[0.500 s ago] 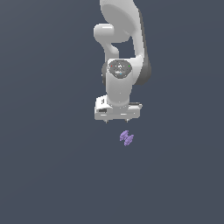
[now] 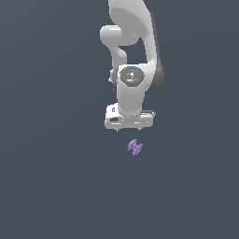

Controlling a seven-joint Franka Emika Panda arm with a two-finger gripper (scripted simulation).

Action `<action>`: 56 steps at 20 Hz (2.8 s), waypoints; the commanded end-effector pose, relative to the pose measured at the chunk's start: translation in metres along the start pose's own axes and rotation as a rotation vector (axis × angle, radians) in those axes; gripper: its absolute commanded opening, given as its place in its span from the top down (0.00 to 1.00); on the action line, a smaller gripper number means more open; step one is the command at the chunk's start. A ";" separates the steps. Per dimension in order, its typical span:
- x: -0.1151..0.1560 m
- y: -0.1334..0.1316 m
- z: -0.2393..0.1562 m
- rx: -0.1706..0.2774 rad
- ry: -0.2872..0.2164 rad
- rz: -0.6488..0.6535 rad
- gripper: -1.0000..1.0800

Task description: Pick up the object and move it to a goal position.

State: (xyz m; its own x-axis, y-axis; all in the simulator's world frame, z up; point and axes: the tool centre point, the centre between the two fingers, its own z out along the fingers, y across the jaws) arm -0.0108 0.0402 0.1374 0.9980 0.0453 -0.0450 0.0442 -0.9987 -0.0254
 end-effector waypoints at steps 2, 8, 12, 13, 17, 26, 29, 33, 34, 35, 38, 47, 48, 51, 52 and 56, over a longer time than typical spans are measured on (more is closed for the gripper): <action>0.000 -0.005 0.002 0.007 -0.005 0.005 0.04; 0.001 -0.005 0.003 0.003 -0.002 -0.023 0.04; 0.005 -0.007 0.007 -0.001 0.001 -0.076 0.04; 0.006 -0.007 0.008 -0.002 0.002 -0.093 0.04; 0.011 -0.011 0.013 -0.008 0.006 -0.178 0.04; 0.028 -0.023 0.031 -0.026 0.021 -0.449 0.04; 0.033 -0.027 0.036 -0.031 0.025 -0.527 0.04; 0.038 -0.031 0.041 -0.035 0.029 -0.609 0.04; 0.038 -0.032 0.042 -0.036 0.030 -0.625 0.04; 0.039 -0.033 0.043 -0.037 0.031 -0.639 0.04; 0.041 -0.034 0.045 -0.039 0.033 -0.672 0.04; 0.042 -0.035 0.050 -0.040 0.034 -0.688 0.04; 0.042 -0.035 0.053 -0.040 0.034 -0.688 0.04; 0.042 -0.035 0.066 -0.040 0.034 -0.690 0.04; 0.042 -0.035 0.072 -0.040 0.034 -0.691 0.04; 0.043 -0.034 0.091 -0.040 0.034 -0.692 0.04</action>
State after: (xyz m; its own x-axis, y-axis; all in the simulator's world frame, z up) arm 0.0262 0.0787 0.0520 0.7406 0.6720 -0.0008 0.6720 -0.7406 -0.0007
